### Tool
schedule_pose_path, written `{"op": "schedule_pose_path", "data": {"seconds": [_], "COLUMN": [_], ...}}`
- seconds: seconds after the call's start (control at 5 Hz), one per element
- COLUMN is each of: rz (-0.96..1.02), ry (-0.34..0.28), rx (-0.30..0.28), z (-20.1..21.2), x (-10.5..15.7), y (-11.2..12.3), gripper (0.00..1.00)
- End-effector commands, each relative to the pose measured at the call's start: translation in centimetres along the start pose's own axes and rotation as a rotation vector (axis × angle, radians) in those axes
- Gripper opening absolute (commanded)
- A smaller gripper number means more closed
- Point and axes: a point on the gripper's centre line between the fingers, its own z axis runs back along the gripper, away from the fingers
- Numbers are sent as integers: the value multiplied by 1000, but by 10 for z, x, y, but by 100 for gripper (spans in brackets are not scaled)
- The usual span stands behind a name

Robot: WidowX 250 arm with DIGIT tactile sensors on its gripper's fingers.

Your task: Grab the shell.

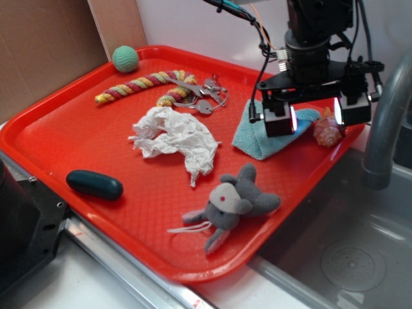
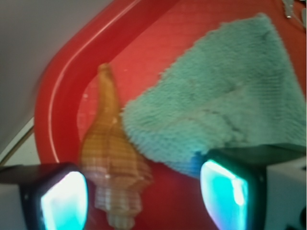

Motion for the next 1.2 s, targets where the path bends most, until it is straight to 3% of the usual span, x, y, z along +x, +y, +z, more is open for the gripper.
{"op": "schedule_pose_path", "data": {"seconds": [0.0,0.2,0.4,0.6,0.8,1.0], "rz": [85,78,6,-32,-80,-156], "ry": [31,31,-12,-26,45,46], "rx": [14,22,-38,-38,-52,-44], "z": [-2,2,35,62,100,154], "x": [14,7,0,-6,-11,-9], "y": [-5,5,30,56,91,112], "gripper": [100,0,0,0,0,0]}}
